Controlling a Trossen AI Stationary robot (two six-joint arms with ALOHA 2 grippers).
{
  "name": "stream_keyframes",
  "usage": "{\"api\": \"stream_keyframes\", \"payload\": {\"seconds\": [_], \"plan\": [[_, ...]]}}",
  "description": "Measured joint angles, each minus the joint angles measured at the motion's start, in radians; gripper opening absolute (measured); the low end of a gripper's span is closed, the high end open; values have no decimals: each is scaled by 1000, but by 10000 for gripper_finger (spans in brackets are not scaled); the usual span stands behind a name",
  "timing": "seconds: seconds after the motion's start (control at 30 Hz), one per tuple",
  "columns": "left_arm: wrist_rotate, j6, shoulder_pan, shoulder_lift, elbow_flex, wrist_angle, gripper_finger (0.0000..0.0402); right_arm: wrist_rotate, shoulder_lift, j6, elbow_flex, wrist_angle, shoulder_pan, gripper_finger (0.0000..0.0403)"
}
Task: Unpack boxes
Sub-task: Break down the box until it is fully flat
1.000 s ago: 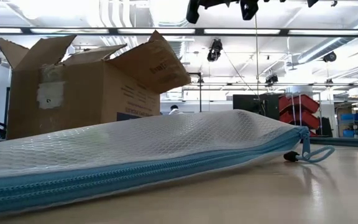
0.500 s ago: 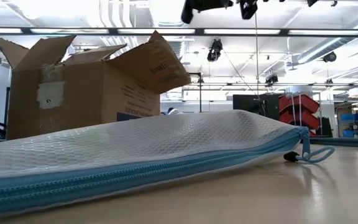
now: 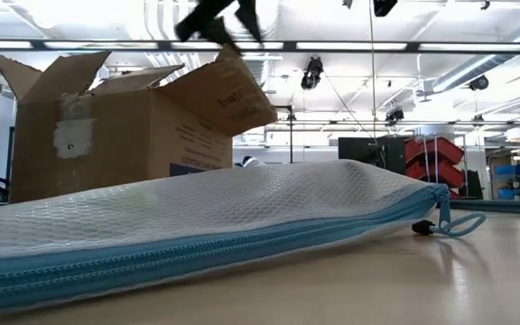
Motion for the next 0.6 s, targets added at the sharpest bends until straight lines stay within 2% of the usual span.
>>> {"api": "stream_keyframes", "payload": {"seconds": [0.17, 0.27, 0.43, 0.6], "plan": [[-20, -245, 16, -2, -7, -234, 181, 0, -6, -13, 0, -42, 0, 57], [-16, -384, 33, 0, -33, -288, 178, -1, -6, -16, 0, -60, 0, 57], [63, -427, 81, 8, -76, -283, 193, 0, -2, -16, 0, -77, 0, 57], [226, -455, 148, 10, -151, -230, 225, -2, -2, -16, -1, -92, 0, 57]]}}
